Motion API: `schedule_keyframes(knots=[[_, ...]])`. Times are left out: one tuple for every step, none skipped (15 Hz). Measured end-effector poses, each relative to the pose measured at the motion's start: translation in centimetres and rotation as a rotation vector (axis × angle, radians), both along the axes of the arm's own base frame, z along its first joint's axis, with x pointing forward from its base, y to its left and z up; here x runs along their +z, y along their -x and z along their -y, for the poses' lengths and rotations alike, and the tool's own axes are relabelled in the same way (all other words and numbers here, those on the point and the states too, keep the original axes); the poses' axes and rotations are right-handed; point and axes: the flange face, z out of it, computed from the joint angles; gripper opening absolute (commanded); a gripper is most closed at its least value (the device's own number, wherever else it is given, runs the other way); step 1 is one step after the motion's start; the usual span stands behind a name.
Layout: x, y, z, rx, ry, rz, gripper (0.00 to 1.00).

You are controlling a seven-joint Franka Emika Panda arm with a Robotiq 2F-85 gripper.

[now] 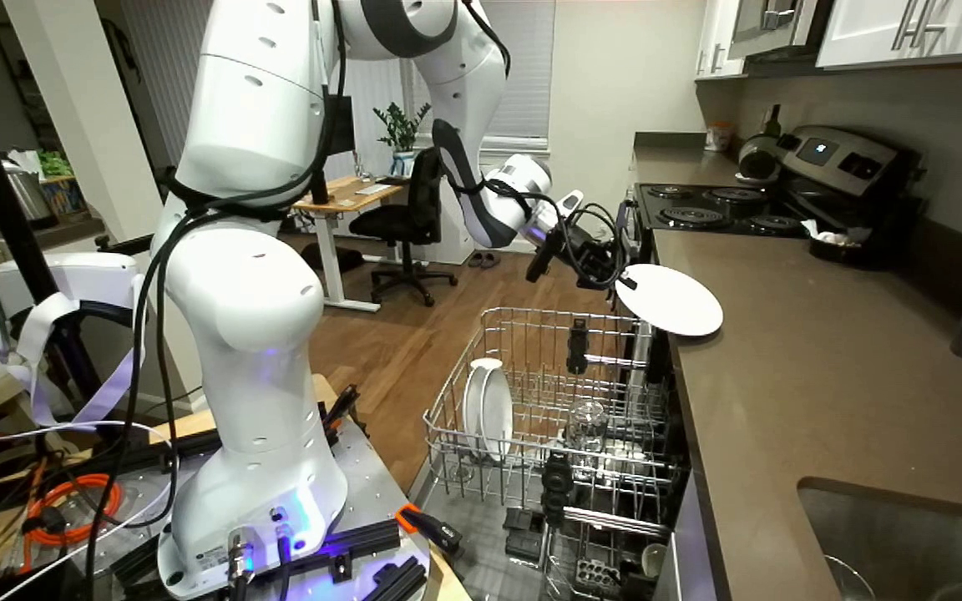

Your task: Remove a plate from the dishwasher and put it on the counter

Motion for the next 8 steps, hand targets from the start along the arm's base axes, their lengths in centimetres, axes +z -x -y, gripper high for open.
schedule_keyframes(knots=[[-0.2,-0.5,0.4,-0.009,0.001,0.003,0.07],[-0.3,-1.0,0.8,-0.017,0.001,0.007,0.07],[-0.4,-1.5,1.2,-0.025,0.002,0.01,0.07],[-0.5,-1.9,1.5,-0.032,0.003,0.013,0.07],[-0.6,-2.3,1.9,-0.039,0.003,0.016,0.07],[-0.7,-2.7,2.3,-0.047,0.003,0.019,0.07],[-0.7,-3.1,2.8,-0.055,0.003,0.022,0.07],[-0.8,-3.6,3.2,-0.063,0.002,0.026,0.07]])
